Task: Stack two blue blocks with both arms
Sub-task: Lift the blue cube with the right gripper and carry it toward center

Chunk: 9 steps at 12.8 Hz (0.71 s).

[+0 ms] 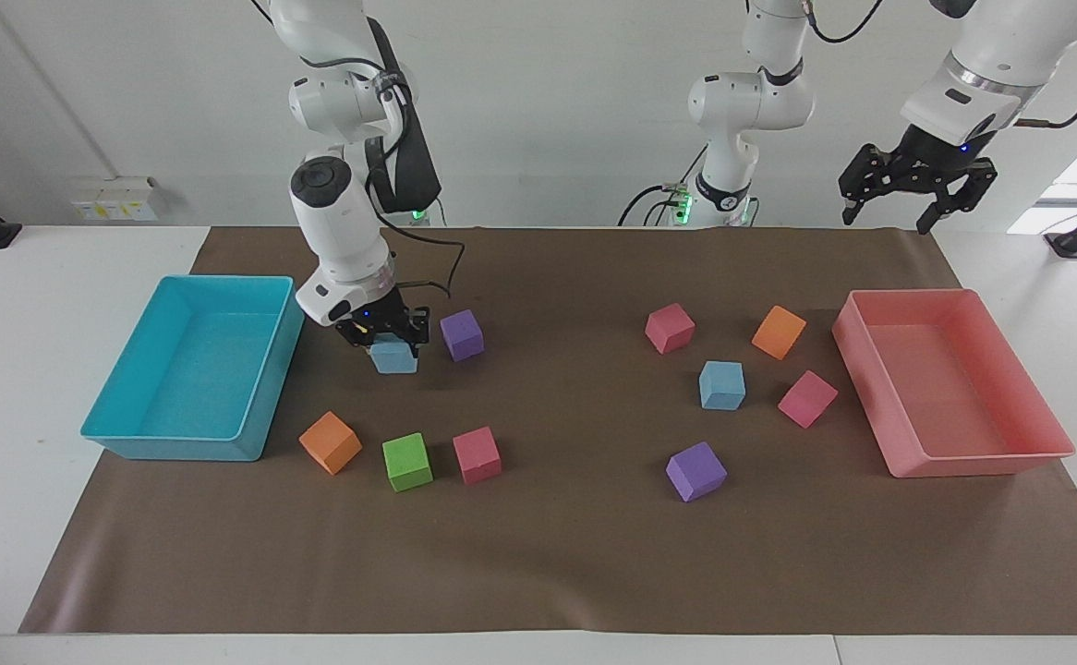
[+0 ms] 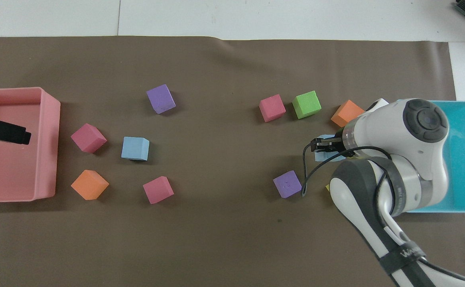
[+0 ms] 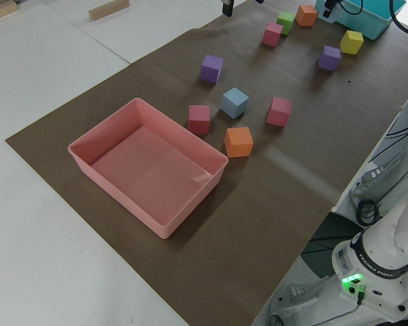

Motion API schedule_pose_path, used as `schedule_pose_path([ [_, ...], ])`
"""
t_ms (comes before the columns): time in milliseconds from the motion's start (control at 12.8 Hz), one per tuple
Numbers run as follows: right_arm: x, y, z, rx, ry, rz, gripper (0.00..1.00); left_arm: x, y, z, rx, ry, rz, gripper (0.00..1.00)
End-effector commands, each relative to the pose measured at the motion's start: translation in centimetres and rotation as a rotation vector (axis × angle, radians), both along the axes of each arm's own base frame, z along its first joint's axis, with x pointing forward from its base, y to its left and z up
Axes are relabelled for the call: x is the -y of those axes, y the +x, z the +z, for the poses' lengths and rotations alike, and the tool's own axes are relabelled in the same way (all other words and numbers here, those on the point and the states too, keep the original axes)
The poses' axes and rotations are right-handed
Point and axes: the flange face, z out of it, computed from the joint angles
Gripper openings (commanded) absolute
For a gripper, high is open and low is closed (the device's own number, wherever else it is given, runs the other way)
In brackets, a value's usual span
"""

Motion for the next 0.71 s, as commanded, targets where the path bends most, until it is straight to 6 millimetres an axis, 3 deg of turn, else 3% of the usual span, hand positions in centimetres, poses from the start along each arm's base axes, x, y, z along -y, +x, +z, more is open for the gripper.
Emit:
schedule_pose_path([
  [0, -0.7, 0.8, 3.3, -0.038, -0.015, 0.019, 0.00, 0.1, -0.2, 0.1, 0.012, 0.005, 0.003, 1.00],
  [235, -3.2, 0.8, 3.9, -0.042, -0.026, 0.068, 0.00, 0.1, -0.2, 0.1, 0.012, 0.005, 0.003, 1.00],
  [392, -6.7, 2.2, 4.0, -0.040, -0.026, 0.103, 0.00, 0.1, -0.2, 0.1, 0.012, 0.005, 0.003, 1.00],
  [627, -13.1, 3.8, 1.9, -0.058, -0.037, 0.085, 0.00, 0.2, -0.2, 0.1, 0.012, 0.005, 0.000, 1.00],
])
